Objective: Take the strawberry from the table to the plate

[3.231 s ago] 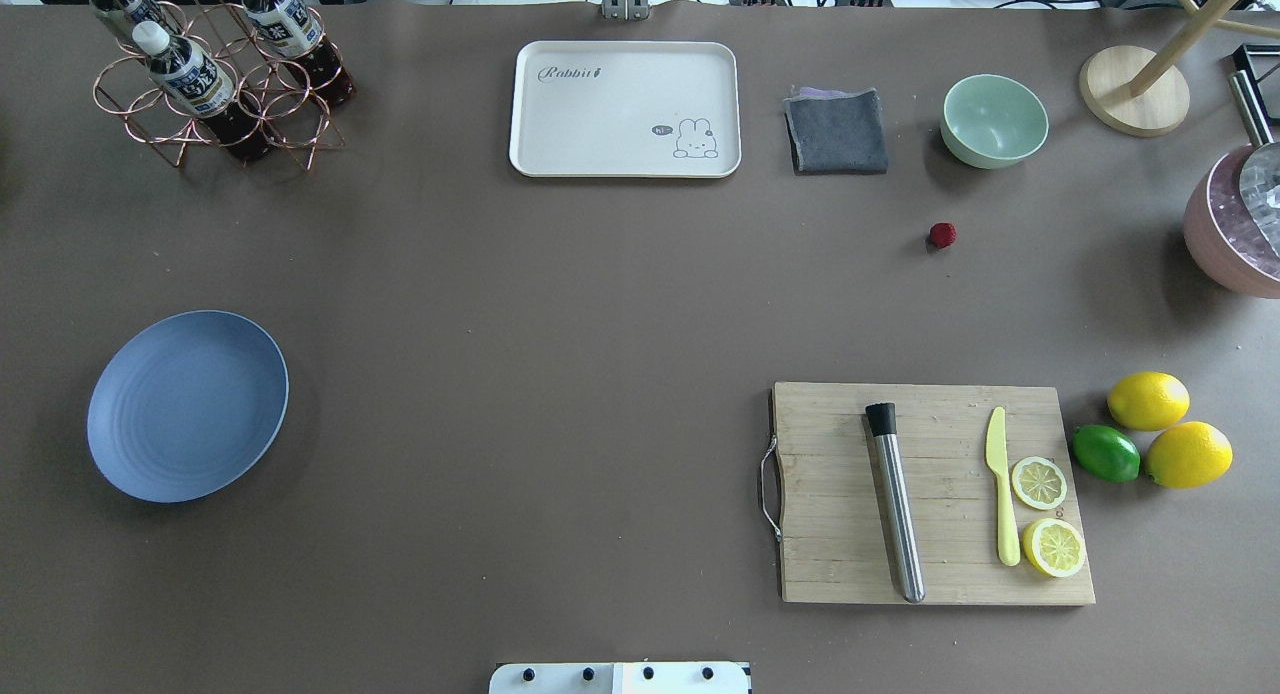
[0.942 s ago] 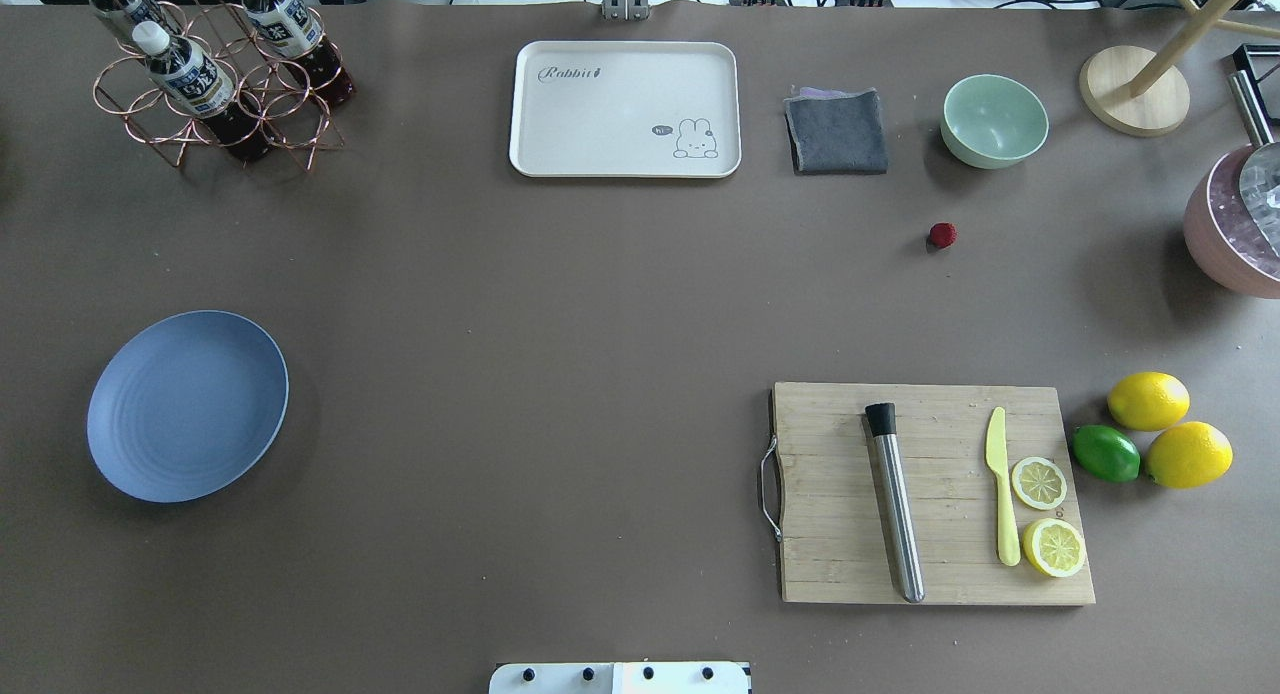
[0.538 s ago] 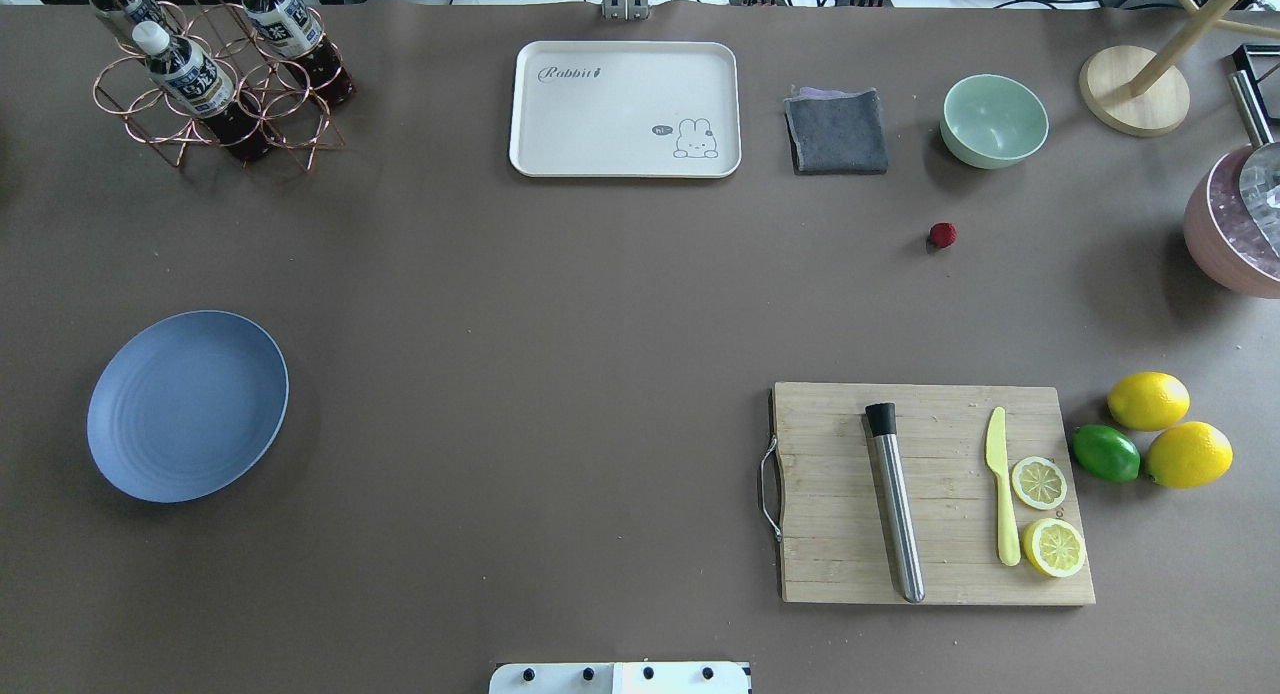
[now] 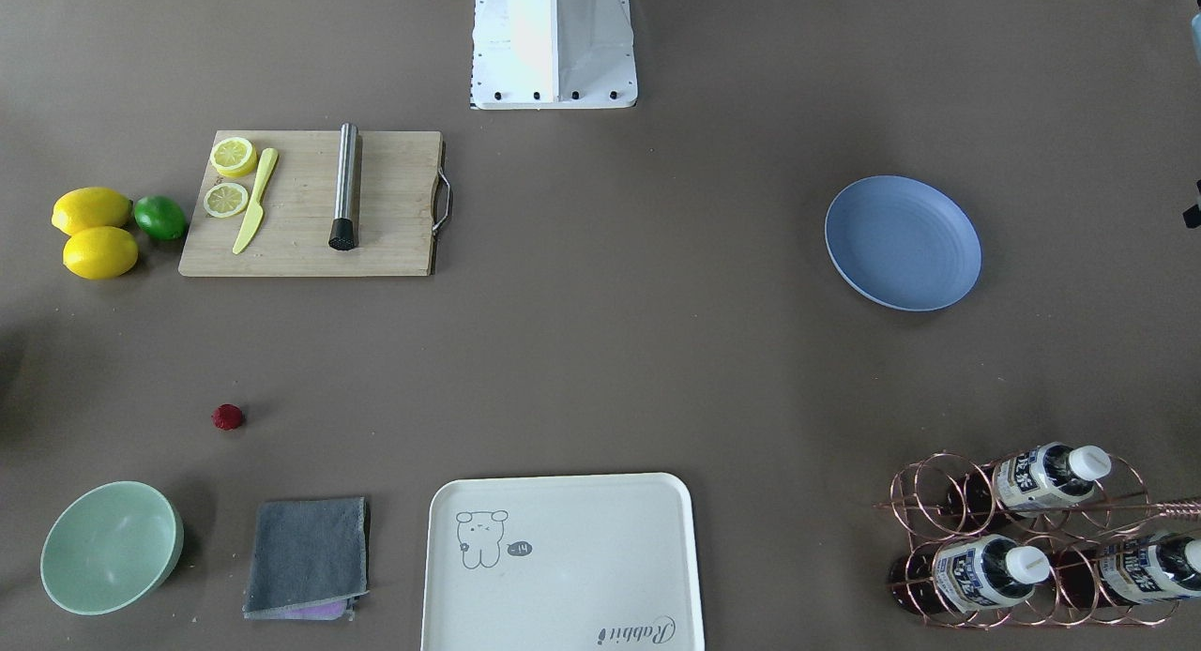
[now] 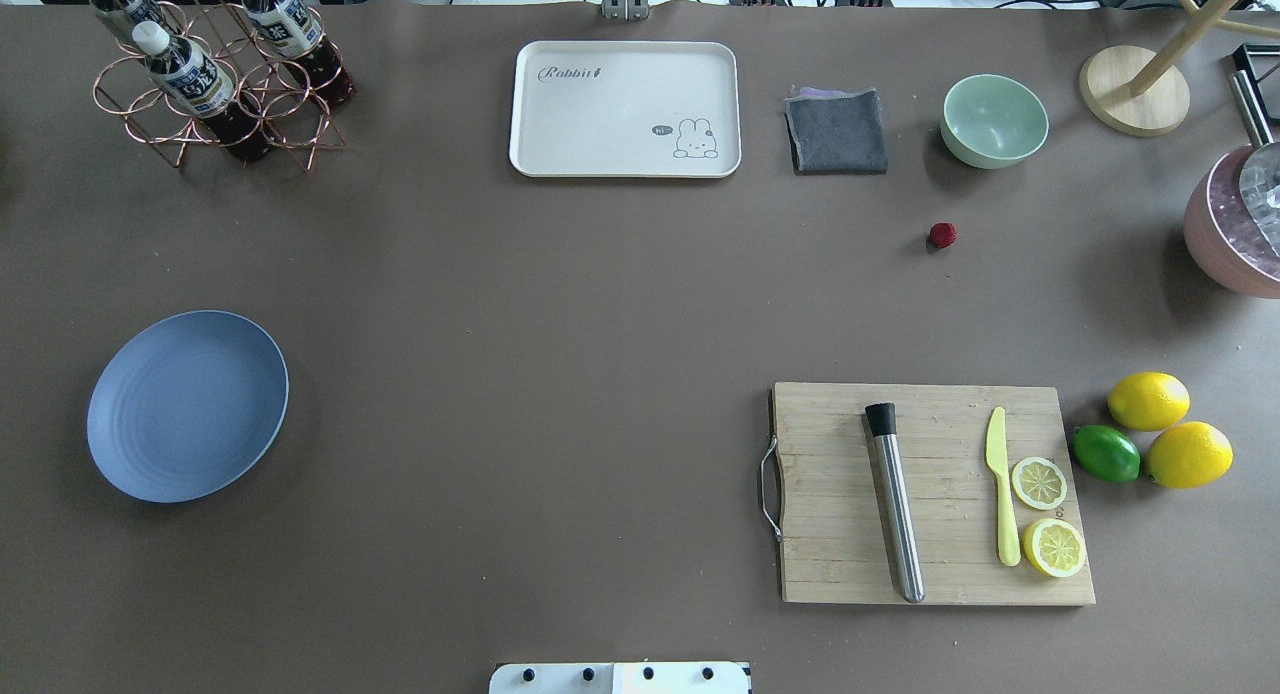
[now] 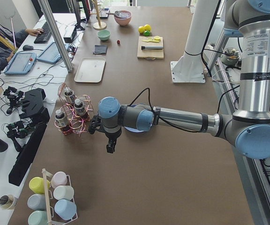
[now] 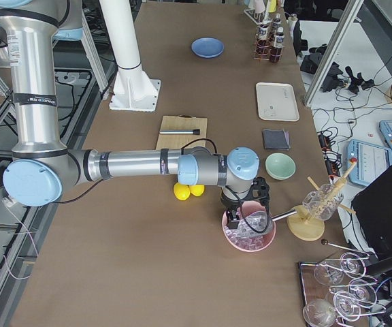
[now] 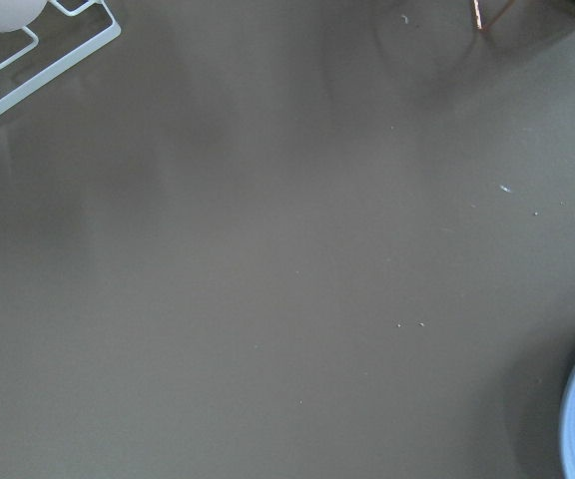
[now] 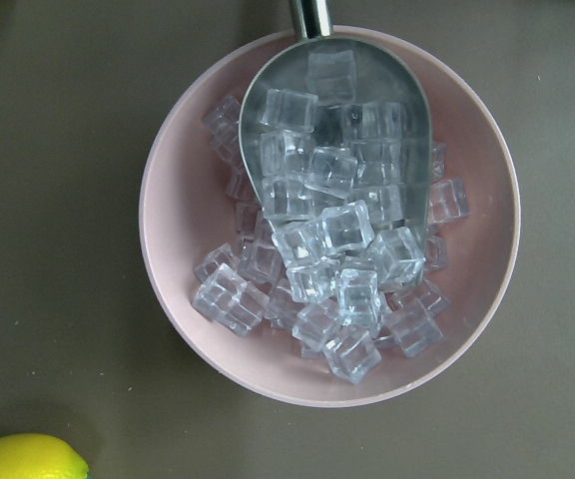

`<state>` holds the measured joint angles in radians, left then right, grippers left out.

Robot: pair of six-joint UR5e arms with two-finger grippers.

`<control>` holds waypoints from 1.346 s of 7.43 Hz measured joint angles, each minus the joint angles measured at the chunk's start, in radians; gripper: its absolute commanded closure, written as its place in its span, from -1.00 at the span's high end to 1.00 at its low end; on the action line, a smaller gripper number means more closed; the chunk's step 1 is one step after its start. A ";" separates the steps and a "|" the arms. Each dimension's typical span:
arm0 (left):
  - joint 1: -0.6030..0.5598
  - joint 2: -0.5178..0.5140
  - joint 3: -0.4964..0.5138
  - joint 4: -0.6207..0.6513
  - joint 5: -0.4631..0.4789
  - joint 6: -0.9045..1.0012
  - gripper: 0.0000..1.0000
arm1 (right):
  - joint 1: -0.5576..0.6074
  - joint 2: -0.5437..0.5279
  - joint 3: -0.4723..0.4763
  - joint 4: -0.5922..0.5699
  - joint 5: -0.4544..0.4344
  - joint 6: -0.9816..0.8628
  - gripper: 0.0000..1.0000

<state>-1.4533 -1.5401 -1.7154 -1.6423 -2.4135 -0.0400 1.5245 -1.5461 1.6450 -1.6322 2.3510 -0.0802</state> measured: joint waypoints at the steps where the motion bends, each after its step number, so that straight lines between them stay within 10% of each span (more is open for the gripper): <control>1: 0.047 0.007 0.000 -0.030 -0.043 -0.054 0.95 | -0.014 0.000 0.011 0.000 0.008 0.001 1.00; 6: 0.336 0.058 0.096 -0.539 0.031 -0.462 0.91 | -0.039 -0.017 0.020 0.001 0.097 0.006 1.00; 10: 0.488 0.038 0.124 -0.622 0.118 -0.540 0.68 | -0.040 -0.047 0.069 0.002 0.099 0.005 1.00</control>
<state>-0.9654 -1.5016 -1.5917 -2.2642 -2.2951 -0.5801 1.4849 -1.5931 1.7136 -1.6306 2.4498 -0.0749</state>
